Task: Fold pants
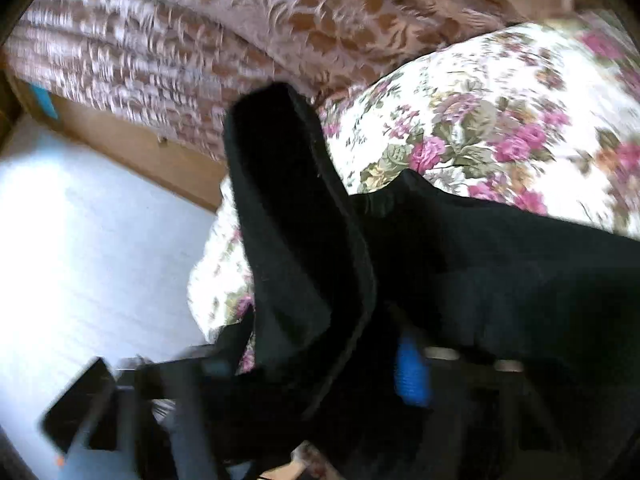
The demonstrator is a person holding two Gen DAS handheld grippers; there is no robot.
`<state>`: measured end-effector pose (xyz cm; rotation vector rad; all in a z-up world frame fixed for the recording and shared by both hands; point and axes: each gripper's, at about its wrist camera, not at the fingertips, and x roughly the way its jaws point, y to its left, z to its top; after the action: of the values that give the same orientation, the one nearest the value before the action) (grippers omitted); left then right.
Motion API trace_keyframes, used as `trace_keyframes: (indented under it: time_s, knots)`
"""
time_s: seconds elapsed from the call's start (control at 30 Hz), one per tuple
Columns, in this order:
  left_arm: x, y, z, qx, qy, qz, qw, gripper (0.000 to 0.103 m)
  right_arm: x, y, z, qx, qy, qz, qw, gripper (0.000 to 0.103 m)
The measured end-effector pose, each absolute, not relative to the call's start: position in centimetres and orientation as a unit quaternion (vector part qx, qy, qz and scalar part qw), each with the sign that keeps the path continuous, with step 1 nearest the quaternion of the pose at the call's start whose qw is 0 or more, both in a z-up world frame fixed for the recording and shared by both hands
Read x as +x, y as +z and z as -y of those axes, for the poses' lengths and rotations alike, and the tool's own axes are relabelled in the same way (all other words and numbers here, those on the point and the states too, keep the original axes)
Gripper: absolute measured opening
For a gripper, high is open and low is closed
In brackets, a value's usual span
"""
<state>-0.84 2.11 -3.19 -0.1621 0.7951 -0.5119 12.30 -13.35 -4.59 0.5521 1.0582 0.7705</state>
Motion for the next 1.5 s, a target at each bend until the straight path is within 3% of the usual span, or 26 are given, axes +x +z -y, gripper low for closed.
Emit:
trace_keyframes:
  time_s: [0.07, 0.17, 0.43, 0.8, 0.93, 1.27, 1.33, 1.5]
  knots:
    - [-1.0, -2.6, -3.1, -0.084, -0.255, -0.387, 0.882, 0.019, 12.6, -4.3, 12.3, 0.213, 0.345, -0.491, 0.771, 0.015]
    - [-1.7, -1.3, -7.0, -0.168, -0.304, -0.377, 0.859, 0.029, 12.3, -2.5, 12.1, 0.204, 0.361, -0.473, 0.777, 0.014]
    - [-2.0, -1.1, -15.5, -0.252, -0.206, -0.344, 0.881, 0.031, 10.3, 2.7, 14.1, 0.198, 0.384, -0.426, 0.795, 0.013]
    - [2.4, -3.6, -10.0, -0.252, -0.254, -0.395, 0.847, 0.031, 6.2, 6.6, 23.2, 0.224, 0.358, -0.382, 0.822, 0.013]
    - [3.0, -4.7, -5.8, -0.225, -0.295, -0.423, 0.827, 0.031, 5.6, 4.7, 27.6, 0.231, 0.323, -0.401, 0.826, 0.013]
    - [2.1, -6.2, 0.0, -0.170, -0.335, -0.461, 0.804, 0.030, 6.0, -8.3, 36.1, 0.321, 0.220, -0.485, 0.783, 0.013]
    - [2.3, -6.2, 0.0, -0.172, -0.334, -0.462, 0.803, 0.030, 5.8, -8.8, 36.7, 0.347, 0.228, -0.469, 0.779, 0.013]
    - [2.4, -6.4, -0.2, -0.179, -0.329, -0.462, 0.804, 0.030, 4.2, -7.7, 38.6, 0.384, 0.207, -0.445, 0.782, 0.025]
